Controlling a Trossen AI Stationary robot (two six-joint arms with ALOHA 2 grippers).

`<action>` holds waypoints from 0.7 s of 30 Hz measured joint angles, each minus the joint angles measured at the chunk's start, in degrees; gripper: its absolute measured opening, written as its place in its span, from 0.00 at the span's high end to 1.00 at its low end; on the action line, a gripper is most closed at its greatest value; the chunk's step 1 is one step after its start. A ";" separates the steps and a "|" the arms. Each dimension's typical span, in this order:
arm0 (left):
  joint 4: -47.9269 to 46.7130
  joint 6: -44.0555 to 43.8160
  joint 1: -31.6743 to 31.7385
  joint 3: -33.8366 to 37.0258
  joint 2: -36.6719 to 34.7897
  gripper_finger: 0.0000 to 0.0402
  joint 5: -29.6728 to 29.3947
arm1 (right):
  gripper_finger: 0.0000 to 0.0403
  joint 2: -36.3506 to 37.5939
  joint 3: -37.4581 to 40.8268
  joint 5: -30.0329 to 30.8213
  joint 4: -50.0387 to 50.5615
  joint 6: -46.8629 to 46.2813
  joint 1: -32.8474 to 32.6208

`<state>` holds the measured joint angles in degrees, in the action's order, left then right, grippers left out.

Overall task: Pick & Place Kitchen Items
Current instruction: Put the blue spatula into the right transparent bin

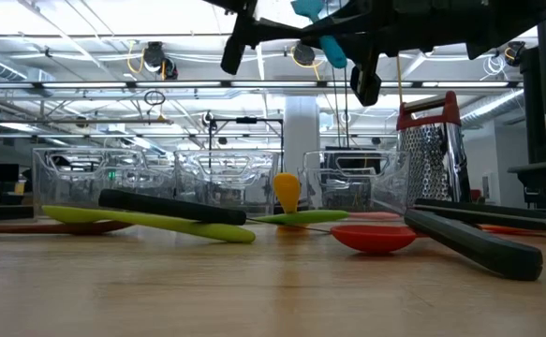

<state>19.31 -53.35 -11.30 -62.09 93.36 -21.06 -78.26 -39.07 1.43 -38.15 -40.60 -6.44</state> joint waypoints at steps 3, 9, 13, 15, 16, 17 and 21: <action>-0.24 1.31 0.65 -0.02 -0.25 0.41 5.20 | 0.97 0.00 0.01 -0.17 0.38 -0.09 -0.02; -3.16 2.62 0.95 -0.06 -0.89 0.32 6.50 | 0.97 0.96 0.02 -0.08 2.78 -0.11 -0.02; -8.79 2.17 0.95 -0.06 -2.42 0.29 5.62 | 0.97 3.23 0.02 1.46 5.73 1.05 0.00; -12.20 0.99 0.93 -0.06 -3.30 0.28 4.08 | 0.97 4.73 0.00 2.53 7.29 1.99 0.04; -12.89 0.41 0.89 -0.06 -3.71 0.28 3.15 | 0.97 5.65 0.00 3.33 8.70 2.58 0.04; -13.94 0.12 0.89 -0.06 -4.26 0.28 2.10 | 0.97 6.44 0.00 3.98 9.86 3.16 0.04; -15.56 0.37 0.62 -0.06 -5.49 0.28 -1.65 | 0.97 9.80 0.00 6.62 15.08 4.87 0.88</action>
<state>3.75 -52.98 -10.68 -62.15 87.88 -22.71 -68.46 -39.07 8.05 -23.07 -35.73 -5.56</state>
